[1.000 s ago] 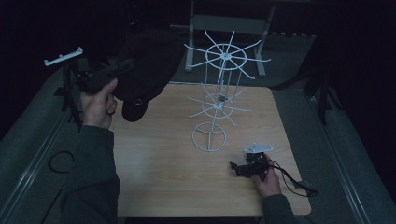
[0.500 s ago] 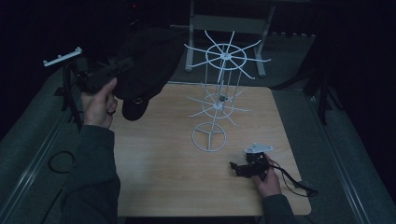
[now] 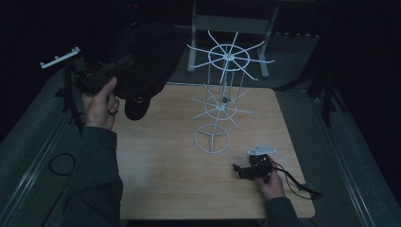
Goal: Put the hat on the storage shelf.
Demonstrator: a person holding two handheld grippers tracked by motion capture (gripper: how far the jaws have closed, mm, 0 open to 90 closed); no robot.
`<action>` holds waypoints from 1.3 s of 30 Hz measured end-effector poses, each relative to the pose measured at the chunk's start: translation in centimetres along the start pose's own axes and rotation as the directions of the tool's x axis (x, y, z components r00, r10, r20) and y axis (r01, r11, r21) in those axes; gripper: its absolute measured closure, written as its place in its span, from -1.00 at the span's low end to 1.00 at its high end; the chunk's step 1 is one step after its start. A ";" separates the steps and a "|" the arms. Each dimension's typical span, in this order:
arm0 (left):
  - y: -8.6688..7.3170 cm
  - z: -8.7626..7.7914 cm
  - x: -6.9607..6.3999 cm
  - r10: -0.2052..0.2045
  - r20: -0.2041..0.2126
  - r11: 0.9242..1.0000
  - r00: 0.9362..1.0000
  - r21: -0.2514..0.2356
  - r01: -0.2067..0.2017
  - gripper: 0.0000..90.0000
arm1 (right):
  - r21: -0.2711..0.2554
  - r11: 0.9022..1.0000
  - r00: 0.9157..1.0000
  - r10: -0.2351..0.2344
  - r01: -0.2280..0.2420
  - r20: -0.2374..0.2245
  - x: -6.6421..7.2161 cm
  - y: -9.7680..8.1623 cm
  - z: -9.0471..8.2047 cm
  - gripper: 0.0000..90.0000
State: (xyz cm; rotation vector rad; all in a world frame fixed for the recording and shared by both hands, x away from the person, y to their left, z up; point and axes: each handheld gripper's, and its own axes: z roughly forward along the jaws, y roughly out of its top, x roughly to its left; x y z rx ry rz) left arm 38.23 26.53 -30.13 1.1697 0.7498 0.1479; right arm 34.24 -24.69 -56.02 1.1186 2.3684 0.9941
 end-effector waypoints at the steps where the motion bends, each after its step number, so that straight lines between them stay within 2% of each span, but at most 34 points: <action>1: 0.0 0.0 0.0 0.002 0.001 1.000 1.000 0.001 -0.002 0.88 | 0.001 1.000 1.000 0.000 0.000 0.000 0.0 0.0 0.0 -0.76; 16: 0.1 0.2 -0.1 -0.010 0.026 0.999 1.000 -0.035 0.011 0.88 | 0.001 1.000 1.000 0.000 0.000 0.000 0.0 0.0 0.0 -0.76; 33: -0.1 0.8 -0.1 -0.016 0.090 0.998 0.996 -0.067 0.022 0.88 | 0.001 1.000 1.000 0.000 0.000 0.000 0.0 0.0 0.0 -0.76; 39: 0.2 1.1 -0.2 -0.012 0.088 0.998 0.996 -0.066 0.017 0.88 | 0.000 1.000 1.000 0.000 0.000 0.000 0.0 0.0 0.0 -0.76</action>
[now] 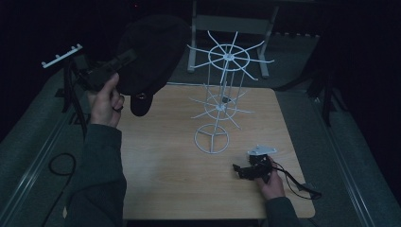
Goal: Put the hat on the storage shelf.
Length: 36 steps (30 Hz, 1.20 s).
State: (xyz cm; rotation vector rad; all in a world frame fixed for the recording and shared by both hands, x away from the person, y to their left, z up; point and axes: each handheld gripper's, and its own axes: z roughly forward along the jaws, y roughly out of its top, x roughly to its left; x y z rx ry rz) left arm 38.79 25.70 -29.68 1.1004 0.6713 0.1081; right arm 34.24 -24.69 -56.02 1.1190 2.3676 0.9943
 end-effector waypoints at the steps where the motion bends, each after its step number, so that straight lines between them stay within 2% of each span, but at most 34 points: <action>1: 0.0 0.1 0.0 0.003 0.000 1.000 1.000 0.003 -0.003 0.88 | 0.000 1.000 1.000 0.000 0.000 0.000 0.0 0.0 0.0 -0.76; 14: -1.0 1.6 0.9 -0.019 0.007 0.999 1.000 0.050 0.019 0.88 | 0.001 1.000 1.000 0.001 -0.001 0.000 0.0 0.0 0.0 -0.76; 22: -1.5 2.2 1.2 -0.042 0.030 0.997 0.999 0.069 0.040 0.88 | 0.000 1.000 1.000 0.001 -0.001 0.000 0.0 0.0 0.0 -0.76; 26: -2.1 2.5 1.4 -0.032 0.011 0.993 0.999 0.113 0.031 0.88 | 0.000 1.000 1.000 0.001 -0.001 -0.001 0.0 0.0 0.0 -0.76; 31: -2.9 2.7 2.1 -0.043 -0.010 0.987 0.999 0.158 0.044 0.87 | 0.000 1.000 1.000 0.000 0.000 0.000 0.0 0.0 0.0 -0.76; 33: -3.0 2.8 2.1 -0.039 -0.012 0.985 0.999 0.165 0.040 0.87 | 0.000 1.000 1.000 0.002 -0.002 -0.001 0.0 0.0 0.0 -0.76; 36: -3.2 3.2 1.9 -0.025 -0.010 0.979 1.000 0.202 0.026 0.86 | 0.000 1.000 1.000 0.002 -0.002 -0.001 0.0 0.0 0.0 -0.76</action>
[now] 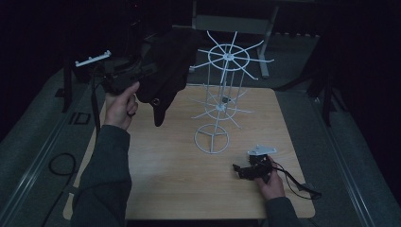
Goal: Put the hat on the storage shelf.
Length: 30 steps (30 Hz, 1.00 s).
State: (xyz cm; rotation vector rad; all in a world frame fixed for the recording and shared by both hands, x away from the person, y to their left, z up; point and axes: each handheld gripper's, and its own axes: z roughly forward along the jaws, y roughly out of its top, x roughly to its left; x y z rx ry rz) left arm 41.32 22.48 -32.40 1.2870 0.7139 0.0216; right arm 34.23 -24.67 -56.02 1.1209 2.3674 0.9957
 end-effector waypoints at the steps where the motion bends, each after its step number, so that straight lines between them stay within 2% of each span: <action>1: 0.0 0.1 0.0 0.003 -0.003 1.000 1.000 0.008 -0.003 0.86 | 0.000 1.000 1.000 0.000 0.000 0.000 0.0 0.0 0.0 -0.76; 7: -0.2 0.3 0.1 -0.001 -0.008 0.999 1.000 0.046 0.002 0.83 | 0.001 1.000 1.000 0.000 0.000 0.000 0.0 0.0 0.0 -0.76; 9: -0.3 0.5 0.1 0.008 -0.014 0.998 1.000 0.070 -0.007 0.82 | 0.001 1.000 1.000 0.000 0.000 0.000 0.0 0.0 0.0 -0.76; 20: -0.8 1.1 0.1 0.033 -0.018 0.992 0.999 0.123 -0.031 0.66 | 0.000 1.000 1.000 0.002 -0.002 0.000 0.0 0.0 0.0 -0.76; 27: -0.9 1.3 0.1 0.022 -0.015 0.989 1.000 0.147 -0.019 0.37 | 0.001 1.000 1.000 0.004 -0.004 -0.001 0.0 0.0 0.0 -0.76; 30: -0.9 1.3 0.1 0.019 -0.023 0.988 1.000 0.153 -0.015 0.31 | 0.002 1.000 1.000 0.003 -0.003 -0.001 0.0 0.0 0.0 -0.76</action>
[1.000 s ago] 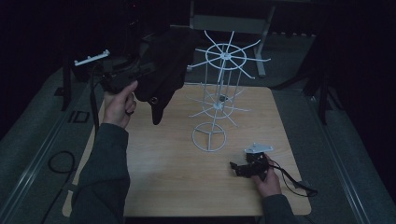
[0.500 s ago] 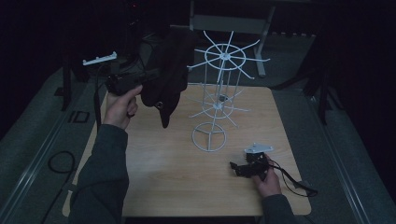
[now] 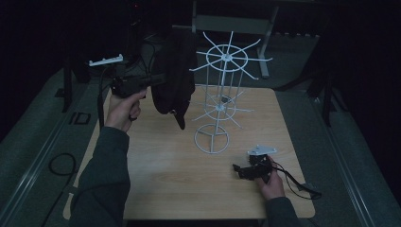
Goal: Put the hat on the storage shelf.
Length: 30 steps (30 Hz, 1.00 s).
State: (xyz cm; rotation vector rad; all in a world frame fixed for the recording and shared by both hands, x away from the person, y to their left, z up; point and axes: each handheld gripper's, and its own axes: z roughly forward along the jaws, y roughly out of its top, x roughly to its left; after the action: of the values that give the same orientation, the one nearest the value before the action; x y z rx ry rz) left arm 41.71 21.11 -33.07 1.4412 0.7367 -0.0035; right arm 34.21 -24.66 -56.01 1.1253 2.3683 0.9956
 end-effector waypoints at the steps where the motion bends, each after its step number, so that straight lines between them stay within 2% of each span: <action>1: 0.0 0.0 0.0 0.001 -0.001 1.000 1.000 0.001 -0.001 0.28 | 0.000 1.000 1.000 0.000 0.000 0.000 0.0 0.0 0.0 -0.76; 14: 0.1 -0.2 0.0 0.000 -0.041 1.000 0.999 -0.006 0.000 -0.12 | -0.001 1.000 1.000 -0.001 0.001 0.001 0.0 0.0 0.0 -0.76; 26: 0.3 -0.8 0.0 -0.005 -0.082 1.000 0.997 -0.013 0.004 -0.20 | -0.001 1.000 1.000 -0.001 0.001 0.001 0.0 0.0 0.0 -0.76; 30: 0.3 -0.9 0.0 0.004 -0.110 1.000 0.994 -0.004 -0.005 -0.20 | -0.002 1.000 1.000 -0.001 0.001 0.001 0.0 0.0 0.0 -0.76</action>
State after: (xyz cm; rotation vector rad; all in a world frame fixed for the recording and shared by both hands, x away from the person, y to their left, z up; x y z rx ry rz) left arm 41.43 22.01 -32.78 1.4475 0.8229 0.0818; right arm 34.22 -24.66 -56.02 1.1234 2.3668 0.9960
